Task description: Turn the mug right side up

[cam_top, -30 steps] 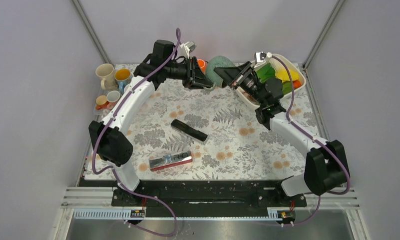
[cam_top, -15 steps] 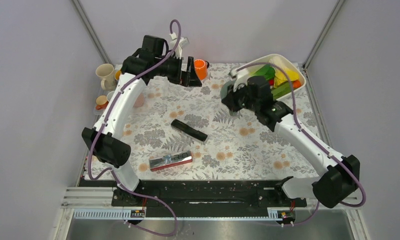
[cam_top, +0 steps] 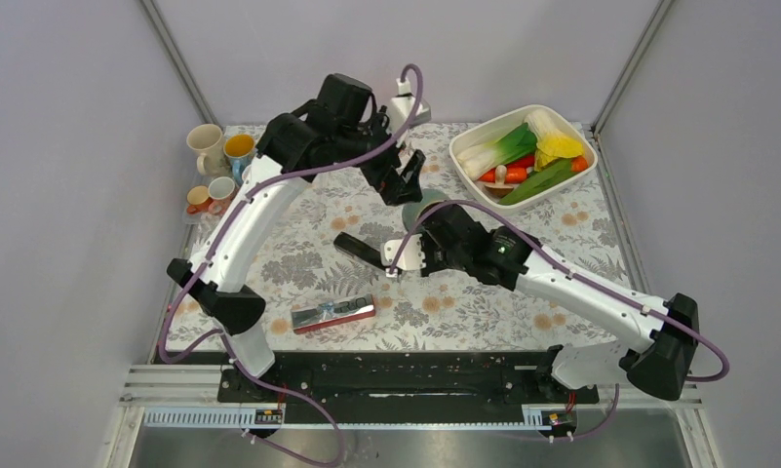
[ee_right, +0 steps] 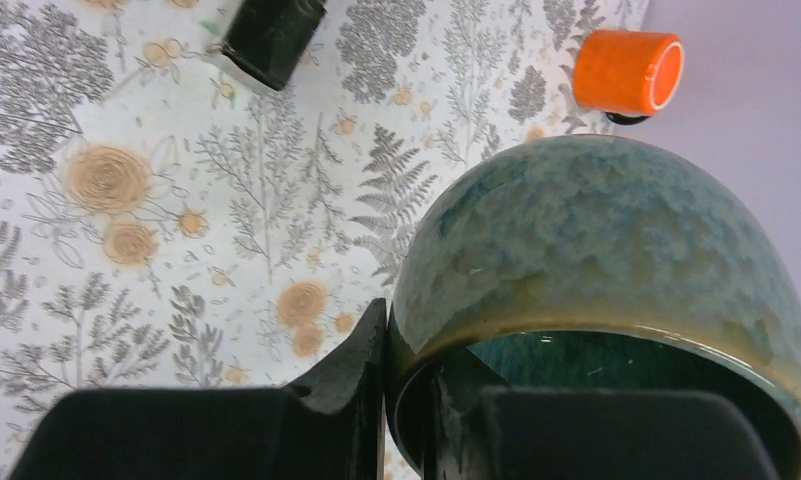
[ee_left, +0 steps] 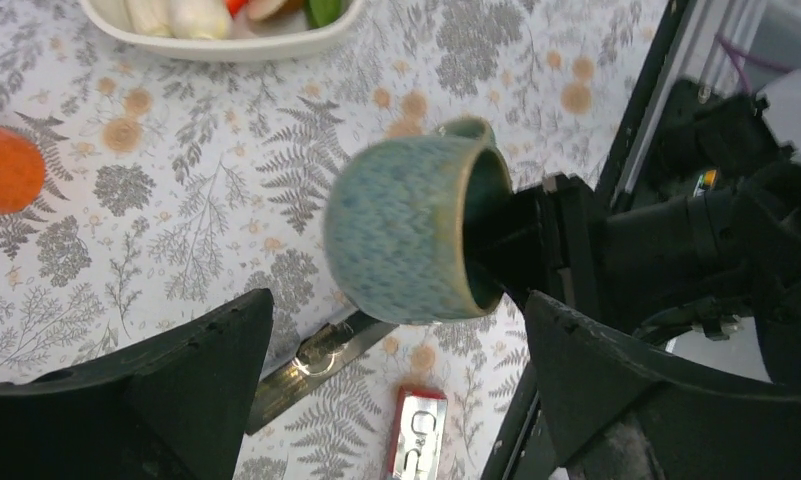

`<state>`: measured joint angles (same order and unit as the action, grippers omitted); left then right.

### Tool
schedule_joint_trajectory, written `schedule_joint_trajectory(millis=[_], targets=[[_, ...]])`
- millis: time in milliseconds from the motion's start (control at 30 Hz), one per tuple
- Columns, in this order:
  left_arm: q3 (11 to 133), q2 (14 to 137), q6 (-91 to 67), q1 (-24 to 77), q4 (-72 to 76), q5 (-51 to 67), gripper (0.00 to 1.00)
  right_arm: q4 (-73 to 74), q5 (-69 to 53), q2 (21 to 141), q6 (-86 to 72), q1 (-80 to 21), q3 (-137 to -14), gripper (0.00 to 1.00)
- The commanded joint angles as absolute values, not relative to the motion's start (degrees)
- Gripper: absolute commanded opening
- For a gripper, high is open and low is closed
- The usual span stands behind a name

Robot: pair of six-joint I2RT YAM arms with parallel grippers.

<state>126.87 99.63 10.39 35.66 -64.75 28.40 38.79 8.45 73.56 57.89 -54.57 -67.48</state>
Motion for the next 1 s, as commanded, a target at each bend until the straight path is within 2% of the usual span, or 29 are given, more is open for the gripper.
schedule_joint_trajectory(millis=[0, 200, 300, 367, 467, 500, 533, 567, 633, 667, 800, 833, 933, 967], targets=[[126.0, 99.1, 18.2, 41.3, -68.4, 20.7, 0.99, 38.5, 18.8, 75.0, 66.6, -56.2, -76.7, 0.00], [120.2, 99.3, 15.7, 43.4, -60.3, 7.1, 0.98, 42.0, 21.0, 79.1, 61.7, -58.0, -81.5, 0.00], [116.8, 99.7, 14.9, 43.9, -54.6, -1.8, 0.92, 42.2, 22.4, 80.3, 60.4, -59.0, -82.5, 0.00], [114.7, 99.8, 15.1, 43.9, -51.5, -6.0, 0.83, 42.1, 22.8, 80.6, 59.7, -59.4, -83.1, 0.00], [111.6, 99.9, 14.7, 43.9, -47.8, -5.4, 0.78, 41.6, 22.1, 80.8, 58.4, -59.6, -83.5, 0.00], [110.5, 100.0, 14.4, 43.9, -46.7, -5.4, 0.74, 41.2, 21.9, 80.8, 57.9, -59.6, -83.6, 0.00], [109.2, 100.0, 14.3, 43.9, -45.5, -6.2, 0.65, 40.7, 21.7, 80.8, 57.3, -59.6, -83.7, 0.00], [107.7, 100.1, 14.3, 43.8, -44.2, -7.2, 0.45, 39.8, 21.5, 80.6, 56.8, -59.7, -83.7, 0.00], [106.3, 100.3, 14.3, 43.3, -43.0, -8.0, 0.11, 38.5, 21.6, 80.2, 55.4, -59.6, -83.5, 0.00], [105.9, 100.3, 13.9, 42.8, -42.9, -7.5, 0.00, 37.9, 21.5, 80.1, 54.8, -59.6, -83.1, 0.00], [102.9, 100.0, 11.8, 40.5, -41.7, -5.0, 0.00, 33.1, 23.8, 79.7, 53.1, -59.6, -79.2, 0.00], [101.9, 99.8, 11.1, 39.7, -40.9, -4.5, 0.00, 31.4, 25.0, 79.9, 52.6, -59.7, -78.2, 0.06], [99.1, 99.4, 8.4, 36.8, -38.0, -2.6, 0.00, 28.0, 26.5, 80.2, 51.1, -59.6, -75.7, 0.52], [98.3, 99.3, 7.7, 35.9, -37.0, -2.2, 0.00, 26.9, 26.5, 80.3, 50.8, -59.6, -75.0, 0.64]])
